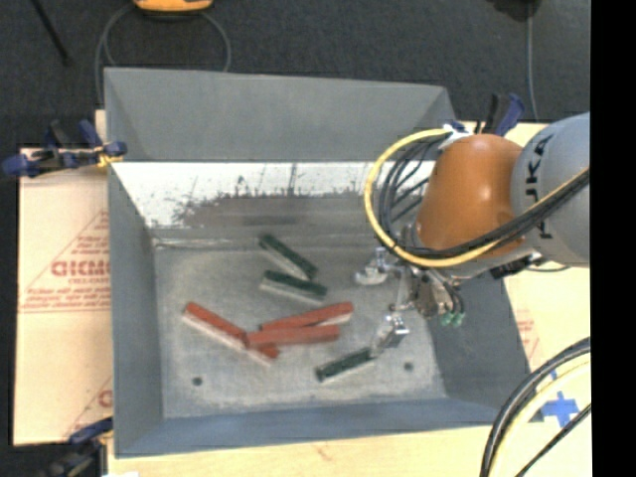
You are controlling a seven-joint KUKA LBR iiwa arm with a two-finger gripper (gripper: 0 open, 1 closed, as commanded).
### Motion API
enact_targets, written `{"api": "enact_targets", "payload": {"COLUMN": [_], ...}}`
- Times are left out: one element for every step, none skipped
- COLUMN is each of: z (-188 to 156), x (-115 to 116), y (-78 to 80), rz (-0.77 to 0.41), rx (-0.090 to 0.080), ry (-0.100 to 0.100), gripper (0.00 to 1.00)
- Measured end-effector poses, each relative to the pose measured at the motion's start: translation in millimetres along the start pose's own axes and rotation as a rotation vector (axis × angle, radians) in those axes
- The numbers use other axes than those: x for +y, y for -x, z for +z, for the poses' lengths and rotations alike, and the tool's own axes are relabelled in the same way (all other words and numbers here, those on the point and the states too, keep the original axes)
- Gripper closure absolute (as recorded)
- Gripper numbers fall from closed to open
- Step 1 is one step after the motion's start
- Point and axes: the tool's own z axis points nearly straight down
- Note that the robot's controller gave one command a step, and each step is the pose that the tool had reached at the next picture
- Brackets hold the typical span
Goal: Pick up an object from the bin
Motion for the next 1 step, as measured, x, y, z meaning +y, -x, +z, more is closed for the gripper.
{"api": "enact_targets", "payload": {"z": [74.3], "x": [-17.5], "y": [37.9], "rz": [-0.04], "rx": [0.0], "ry": [0.001], "gripper": [1.0]}}
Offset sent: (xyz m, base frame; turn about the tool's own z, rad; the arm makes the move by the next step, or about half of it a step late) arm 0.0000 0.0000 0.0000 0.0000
